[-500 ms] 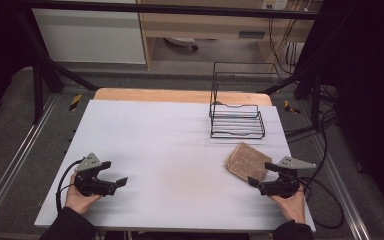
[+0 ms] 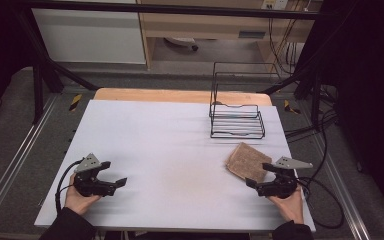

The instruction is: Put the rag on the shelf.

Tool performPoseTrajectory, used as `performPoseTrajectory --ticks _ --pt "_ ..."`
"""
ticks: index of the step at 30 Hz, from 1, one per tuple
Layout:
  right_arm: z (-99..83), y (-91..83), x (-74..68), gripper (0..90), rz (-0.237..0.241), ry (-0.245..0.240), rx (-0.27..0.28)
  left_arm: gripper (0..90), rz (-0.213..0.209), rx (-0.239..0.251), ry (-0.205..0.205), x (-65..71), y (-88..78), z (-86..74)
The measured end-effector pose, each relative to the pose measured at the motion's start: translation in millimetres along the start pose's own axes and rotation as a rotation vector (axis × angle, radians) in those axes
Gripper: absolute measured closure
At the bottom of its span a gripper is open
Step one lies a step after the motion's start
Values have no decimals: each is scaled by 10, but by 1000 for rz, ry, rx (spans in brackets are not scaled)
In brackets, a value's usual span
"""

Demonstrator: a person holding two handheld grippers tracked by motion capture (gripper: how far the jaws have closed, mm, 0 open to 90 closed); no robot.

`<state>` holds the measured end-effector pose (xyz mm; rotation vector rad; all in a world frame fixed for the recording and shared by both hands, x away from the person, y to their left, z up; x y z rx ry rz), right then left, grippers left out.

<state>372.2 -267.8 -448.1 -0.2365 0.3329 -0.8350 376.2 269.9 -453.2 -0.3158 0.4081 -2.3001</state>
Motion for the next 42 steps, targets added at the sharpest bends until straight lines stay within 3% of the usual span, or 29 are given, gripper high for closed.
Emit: performPoseTrajectory --ticks 12,23,33,42 --pt "53 146 -129 41 -12 -35 -42 66 12 -2 2 1 4 3" --pt "134 349 -220 121 -47 -75 -73 66 22 -2 0 -11 0 0" --pt "149 617 -258 383 -69 -143 -159 71 25 -6 4 -11 0 -1" --pt "105 826 -209 500 -116 -173 -223 73 25 -5 6 -11 -3 2"
Point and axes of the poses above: each handheld gripper's, and its own axes: y roughly forward along the jaws, z roughly out of its top, x roughly to its right, the point moved 3 cm from there along y, roughly forward along the jaws, and after that the axes turned 12 degrees about x, right-handed, at the moved point
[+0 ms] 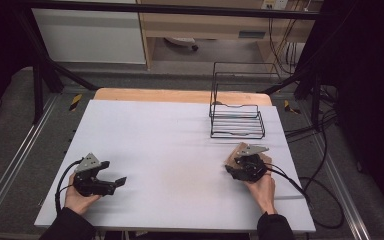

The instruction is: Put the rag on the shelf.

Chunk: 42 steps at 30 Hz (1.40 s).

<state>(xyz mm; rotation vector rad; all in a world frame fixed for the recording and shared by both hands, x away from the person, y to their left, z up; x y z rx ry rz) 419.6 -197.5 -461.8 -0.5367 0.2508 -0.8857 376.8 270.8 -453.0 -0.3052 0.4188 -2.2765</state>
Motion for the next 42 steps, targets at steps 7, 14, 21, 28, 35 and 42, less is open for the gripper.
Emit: performPoseTrajectory --ticks 7,14,21,28,35,42 --pt "-37 71 -2 524 -30 -45 -15 75 -2 -3 1 7 5 1" --pt "-43 81 -6 542 -35 -58 -25 76 -1 -1 0 1 -3 1" --pt "-41 65 8 635 -42 -53 -38 77 5 -6 -5 -7 3 -4" --pt "-32 60 30 712 -40 -49 -47 78 8 -9 -4 -2 10 -6" --pt "-24 52 42 790 -41 -19 -48 79 13 -19 3 -3 20 -17" --pt "-28 43 38 821 -49 -15 -36 82 20 -14 2 -31 7 -14"
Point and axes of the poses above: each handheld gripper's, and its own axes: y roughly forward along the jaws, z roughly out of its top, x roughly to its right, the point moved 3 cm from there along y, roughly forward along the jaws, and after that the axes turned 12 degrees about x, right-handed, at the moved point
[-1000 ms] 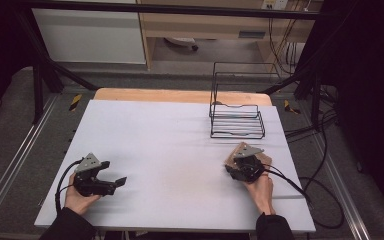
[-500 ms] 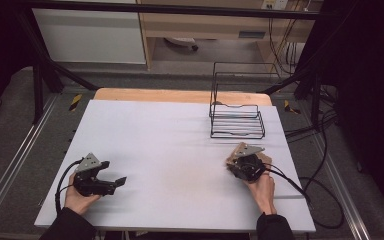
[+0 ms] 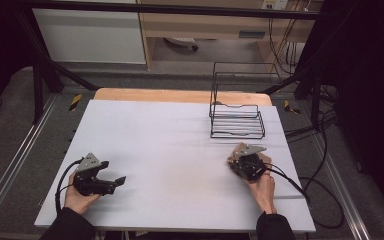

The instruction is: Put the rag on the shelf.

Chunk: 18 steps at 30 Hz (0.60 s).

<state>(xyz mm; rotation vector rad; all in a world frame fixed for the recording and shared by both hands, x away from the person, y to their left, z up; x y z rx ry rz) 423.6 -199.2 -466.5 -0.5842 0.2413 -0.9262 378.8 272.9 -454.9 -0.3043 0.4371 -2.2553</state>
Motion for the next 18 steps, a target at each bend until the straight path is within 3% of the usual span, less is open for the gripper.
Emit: performPoseTrajectory --ticks 6,18 --pt "13 -14 11 831 3 22 4 83 1 7 0 8 -11 13" --pt "74 -108 -11 836 73 82 48 85 -7 18 10 25 -22 34"
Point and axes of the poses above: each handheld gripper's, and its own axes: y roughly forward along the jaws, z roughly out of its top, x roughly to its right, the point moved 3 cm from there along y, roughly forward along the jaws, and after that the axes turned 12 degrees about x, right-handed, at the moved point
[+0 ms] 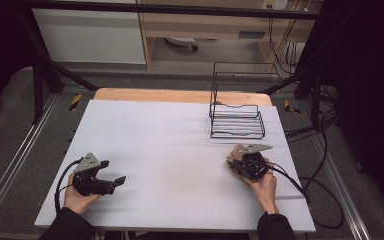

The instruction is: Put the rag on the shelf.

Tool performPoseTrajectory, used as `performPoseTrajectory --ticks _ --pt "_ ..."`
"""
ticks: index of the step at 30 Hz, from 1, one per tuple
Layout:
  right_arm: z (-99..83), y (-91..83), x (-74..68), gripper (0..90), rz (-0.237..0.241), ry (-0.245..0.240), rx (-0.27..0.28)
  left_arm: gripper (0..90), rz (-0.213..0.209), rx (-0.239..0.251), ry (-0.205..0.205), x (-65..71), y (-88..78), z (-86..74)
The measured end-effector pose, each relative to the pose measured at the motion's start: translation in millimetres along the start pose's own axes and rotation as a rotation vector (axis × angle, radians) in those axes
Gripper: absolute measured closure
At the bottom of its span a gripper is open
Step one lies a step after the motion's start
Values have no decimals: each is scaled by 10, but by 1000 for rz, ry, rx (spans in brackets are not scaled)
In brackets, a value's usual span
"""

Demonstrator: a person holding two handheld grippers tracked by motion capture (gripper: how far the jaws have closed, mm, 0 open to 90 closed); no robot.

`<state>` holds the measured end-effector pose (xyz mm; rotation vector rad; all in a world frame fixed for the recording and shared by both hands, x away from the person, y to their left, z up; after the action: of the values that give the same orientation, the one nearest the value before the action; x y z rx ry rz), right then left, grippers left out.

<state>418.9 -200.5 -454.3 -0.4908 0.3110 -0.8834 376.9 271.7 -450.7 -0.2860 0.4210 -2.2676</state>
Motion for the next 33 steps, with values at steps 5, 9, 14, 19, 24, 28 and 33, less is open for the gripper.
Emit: performPoseTrajectory --ticks 5,9,14,19,24,28,33 --pt "45 -31 -88 836 42 8 22 86 2 -1 0 -5 -2 0" --pt "72 -36 -188 835 73 8 26 86 4 1 -2 -4 -7 2" --pt "117 -9 -381 835 122 0 42 86 3 0 -2 -6 -4 3" --pt "141 82 -565 835 168 -17 43 86 5 -2 -1 -5 -2 2" --pt "187 194 -786 835 212 -46 44 86 5 -5 1 -7 1 0" --pt "191 293 -925 834 235 -64 36 86 6 -4 1 -6 -1 1" --pt "192 340 -1039 834 261 -88 34 86 7 -5 0 -10 -1 0"
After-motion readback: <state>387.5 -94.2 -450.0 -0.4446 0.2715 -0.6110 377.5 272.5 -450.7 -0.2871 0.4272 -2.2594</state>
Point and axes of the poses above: each handheld gripper's, and its own axes: y roughly forward along the jaws, z roughly out of its top, x roughly to its right, the point moved 3 cm from there along y, roughly forward along the jaws, and after that the axes turned 12 degrees about x, right-handed, at the moved point
